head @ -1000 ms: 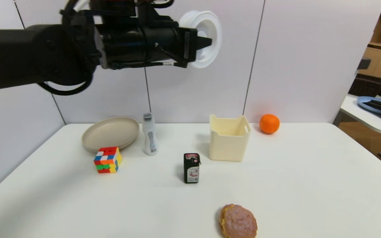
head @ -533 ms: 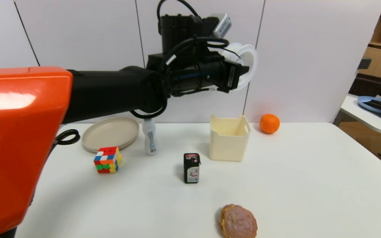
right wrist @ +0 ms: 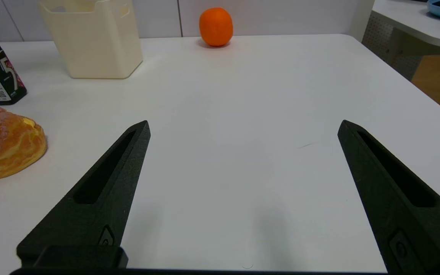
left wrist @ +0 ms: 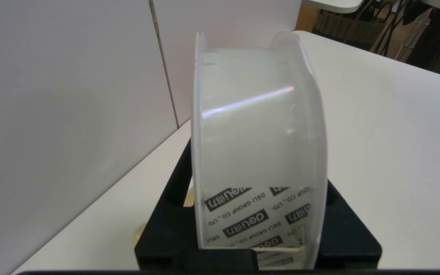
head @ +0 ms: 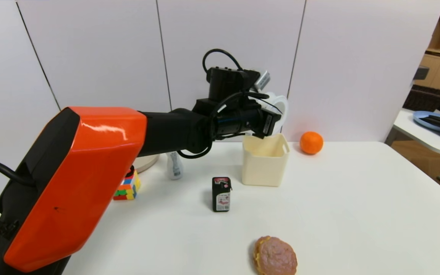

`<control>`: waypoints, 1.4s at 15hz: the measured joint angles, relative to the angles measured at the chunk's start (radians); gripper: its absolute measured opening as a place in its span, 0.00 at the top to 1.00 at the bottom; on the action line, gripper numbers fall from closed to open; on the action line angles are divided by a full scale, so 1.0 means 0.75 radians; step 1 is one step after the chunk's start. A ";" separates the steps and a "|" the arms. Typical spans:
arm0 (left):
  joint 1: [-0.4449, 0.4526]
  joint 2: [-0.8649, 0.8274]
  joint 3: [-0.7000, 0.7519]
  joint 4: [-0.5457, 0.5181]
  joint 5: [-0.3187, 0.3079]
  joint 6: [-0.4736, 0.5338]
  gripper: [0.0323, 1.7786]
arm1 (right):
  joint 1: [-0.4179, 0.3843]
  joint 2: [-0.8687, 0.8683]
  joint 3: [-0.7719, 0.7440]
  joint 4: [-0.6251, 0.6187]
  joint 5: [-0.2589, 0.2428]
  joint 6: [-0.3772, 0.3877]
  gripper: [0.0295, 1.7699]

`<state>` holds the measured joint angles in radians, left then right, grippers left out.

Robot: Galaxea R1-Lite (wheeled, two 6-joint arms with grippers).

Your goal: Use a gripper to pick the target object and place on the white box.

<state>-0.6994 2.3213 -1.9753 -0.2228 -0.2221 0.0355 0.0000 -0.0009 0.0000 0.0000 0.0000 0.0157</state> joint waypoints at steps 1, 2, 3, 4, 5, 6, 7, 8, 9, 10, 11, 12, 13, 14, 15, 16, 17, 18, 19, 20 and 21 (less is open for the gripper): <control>0.000 0.007 0.007 0.011 0.016 -0.001 0.68 | 0.000 0.000 0.000 0.000 0.000 -0.001 0.04; 0.001 0.013 0.012 0.026 0.021 -0.001 0.68 | 0.000 0.000 0.000 0.000 0.000 -0.001 0.04; 0.004 0.016 0.014 0.032 0.023 0.000 0.68 | 0.000 0.000 0.000 0.000 0.000 0.000 0.04; 0.005 0.019 0.015 0.034 0.024 -0.002 0.68 | 0.000 0.000 0.000 0.000 0.000 -0.001 0.04; 0.006 0.021 0.019 0.037 0.024 -0.005 0.68 | 0.000 0.000 0.000 0.000 0.000 0.000 0.04; 0.006 0.022 0.024 0.037 0.025 -0.009 0.68 | 0.000 0.000 0.000 0.000 0.000 -0.001 0.04; 0.005 0.023 0.030 0.037 0.026 -0.017 0.68 | 0.000 -0.001 0.000 0.000 0.000 -0.001 0.04; 0.004 0.023 0.041 0.036 0.026 -0.022 0.67 | 0.000 -0.001 0.000 0.000 0.000 -0.001 0.04; 0.005 0.022 0.051 0.033 0.026 -0.022 0.59 | 0.000 0.000 0.000 0.000 0.000 -0.001 0.04; 0.006 0.020 0.057 0.034 0.025 -0.019 0.52 | 0.000 -0.001 0.000 0.000 0.000 -0.001 0.04; 0.006 0.018 0.061 0.035 0.026 -0.020 0.46 | 0.000 0.000 0.000 0.000 0.000 0.000 0.04; 0.006 0.016 0.062 0.036 0.026 -0.020 0.41 | 0.000 0.000 0.000 0.000 0.000 -0.001 0.04; 0.006 0.013 0.064 0.037 0.026 -0.021 0.37 | 0.000 0.000 0.000 0.000 0.000 -0.001 0.04; 0.006 0.010 0.064 0.040 0.026 -0.021 0.33 | 0.000 0.000 0.000 0.000 0.000 -0.001 0.04; 0.006 0.004 0.065 0.048 0.029 -0.021 0.29 | 0.000 0.000 0.000 0.000 0.000 -0.001 0.04; 0.008 -0.007 0.071 0.055 0.037 -0.019 0.26 | 0.000 0.000 0.000 0.000 0.000 -0.001 0.04; 0.012 -0.031 0.089 0.059 0.065 -0.016 0.24 | 0.000 0.000 0.000 0.000 0.000 -0.001 0.04; 0.018 -0.064 0.123 0.060 0.106 -0.015 0.21 | 0.000 -0.001 0.000 0.000 0.000 -0.001 0.04; 0.027 -0.110 0.182 0.060 0.157 -0.014 0.19 | 0.000 -0.001 0.000 0.000 0.000 -0.001 0.04; 0.040 -0.169 0.270 0.058 0.219 -0.014 0.18 | 0.000 0.000 0.000 0.000 0.000 -0.001 0.04; 0.060 -0.240 0.372 0.055 0.277 -0.013 0.16 | 0.000 0.000 0.000 0.000 0.000 -0.001 0.04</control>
<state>-0.6543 2.1413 -1.6966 -0.1813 -0.0147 0.0257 0.0000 -0.0009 0.0000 0.0000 0.0000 0.0153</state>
